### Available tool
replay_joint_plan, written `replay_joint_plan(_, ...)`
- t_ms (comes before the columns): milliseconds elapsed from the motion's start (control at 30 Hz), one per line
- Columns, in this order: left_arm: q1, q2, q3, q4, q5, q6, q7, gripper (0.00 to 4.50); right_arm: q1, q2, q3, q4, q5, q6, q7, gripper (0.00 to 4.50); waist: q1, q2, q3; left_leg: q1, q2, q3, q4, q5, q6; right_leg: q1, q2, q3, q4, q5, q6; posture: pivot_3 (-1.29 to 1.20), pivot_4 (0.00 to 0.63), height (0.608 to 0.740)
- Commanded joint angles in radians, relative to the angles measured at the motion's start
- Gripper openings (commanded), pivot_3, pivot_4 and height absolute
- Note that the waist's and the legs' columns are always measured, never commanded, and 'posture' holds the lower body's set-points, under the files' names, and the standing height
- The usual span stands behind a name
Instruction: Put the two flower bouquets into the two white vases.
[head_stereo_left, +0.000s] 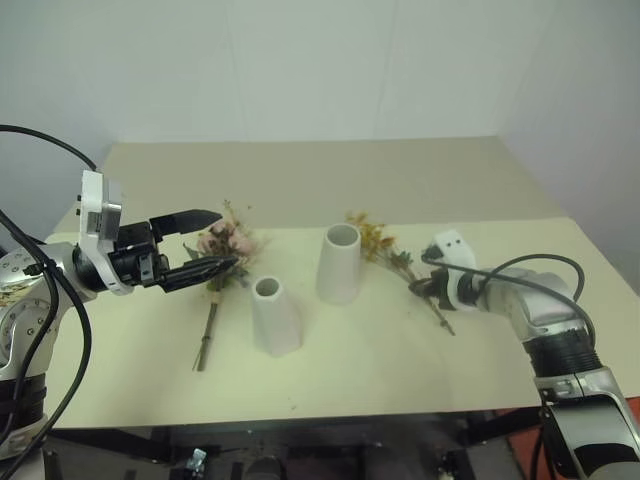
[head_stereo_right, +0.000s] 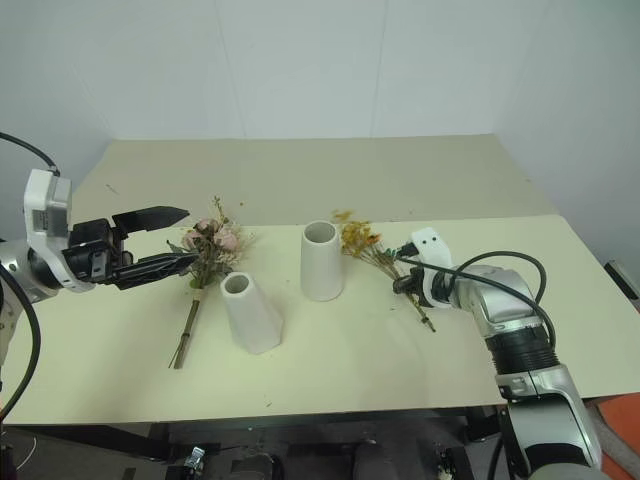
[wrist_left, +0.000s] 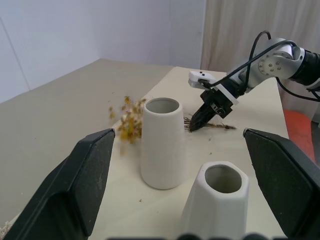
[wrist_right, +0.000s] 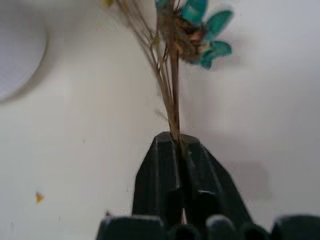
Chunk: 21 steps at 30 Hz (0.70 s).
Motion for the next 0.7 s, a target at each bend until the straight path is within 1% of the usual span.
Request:
replay_joint_plan(33, -0.008, 0.012, 0.026, -0.007, 0.005, -0.023, -0.007, 4.5, -0.078, 0.05, -0.199, 0.044, 0.029, -0.032, -0.116, 0.04, 0.0, 0.0, 0.0, 0.0, 0.0, 0.0, 0.0, 0.0, 0.0, 0.0, 0.0, 0.0, 0.0, 0.0, 0.0, 0.0, 0.15, 0.74)
replay_joint_plan(100, -0.015, 0.012, 0.022, -0.002, 0.007, -0.023, -0.009, 4.5, -0.111, 0.079, -0.275, 0.074, 0.038, -0.062, -0.166, 0.04, 0.0, 0.0, 0.0, 0.0, 0.0, 0.0, 0.0, 0.0, 0.0, 0.0, 0.0, 0.0, 0.0, 0.002, -0.004, 0.0, 0.15, 0.74)
replay_joint_plan(167, -0.028, 0.009, 0.013, 0.006, 0.011, -0.023, -0.011, 4.5, -0.159, 0.127, -0.376, 0.082, 0.066, -0.156, -0.226, 0.04, 0.0, 0.0, 0.0, -0.001, 0.0, 0.0, 0.0, 0.0, 0.0, 0.0, 0.0, 0.0, 0.0, 0.004, -0.006, 0.0, 0.15, 0.74)
replay_joint_plan(233, -0.04, 0.006, 0.005, 0.016, 0.017, -0.025, -0.017, 4.5, -0.192, 0.168, -0.426, 0.072, 0.077, -0.261, -0.261, 0.04, -0.003, 0.0, 0.0, -0.001, 0.0, 0.0, 0.0, 0.0, 0.0, -0.001, 0.0, 0.0, 0.0, 0.004, -0.007, 0.0, 0.15, 0.74)
replay_joint_plan(300, -0.054, 0.001, -0.005, 0.026, 0.024, -0.027, -0.022, 4.5, -0.208, 0.204, -0.42, 0.025, 0.085, -0.361, -0.238, 0.04, -0.005, 0.001, 0.0, -0.001, 0.0, 0.0, -0.001, 0.0, 0.0, -0.001, 0.0, 0.0, 0.0, 0.004, -0.007, 0.0, 0.15, 0.74)
replay_joint_plan(400, -0.073, -0.007, -0.018, 0.043, 0.034, -0.03, -0.03, 4.5, -0.244, 0.278, -0.412, -0.063, 0.163, -0.401, -0.194, 0.04, -0.007, 0.001, 0.0, -0.001, 0.0, 0.0, -0.001, 0.0, 0.0, -0.001, 0.001, 0.0, 0.0, 0.004, -0.007, 0.0, 0.15, 0.74)
replay_joint_plan(467, -0.078, -0.011, -0.025, 0.052, 0.038, -0.035, -0.035, 4.5, -0.25, 0.313, -0.389, -0.104, 0.183, -0.439, -0.169, 0.04, -0.008, 0.001, 0.0, 0.0, 0.001, 0.0, -0.001, 0.0, 0.0, -0.001, 0.001, 0.0, 0.001, 0.004, -0.007, 0.0, 0.15, 0.74)
replay_joint_plan(600, -0.089, -0.017, -0.038, 0.06, 0.044, -0.042, -0.037, 4.5, -0.248, 0.389, -0.302, -0.166, 0.189, -0.529, -0.106, 0.04, -0.005, 0.001, 0.0, 0.0, 0.001, 0.0, -0.001, 0.0, 0.0, -0.001, 0.001, 0.0, 0.001, 0.005, -0.008, 0.0, 0.15, 0.74)
replay_joint_plan(700, -0.088, -0.02, -0.039, 0.058, 0.047, -0.043, -0.038, 4.5, -0.211, 0.409, -0.241, -0.192, 0.174, -0.568, -0.063, 0.04, -0.004, 0.001, 0.0, 0.0, 0.001, 0.0, -0.001, 0.0, 0.0, -0.001, 0.001, 0.0, 0.001, 0.005, -0.008, 0.0, 0.15, 0.74)
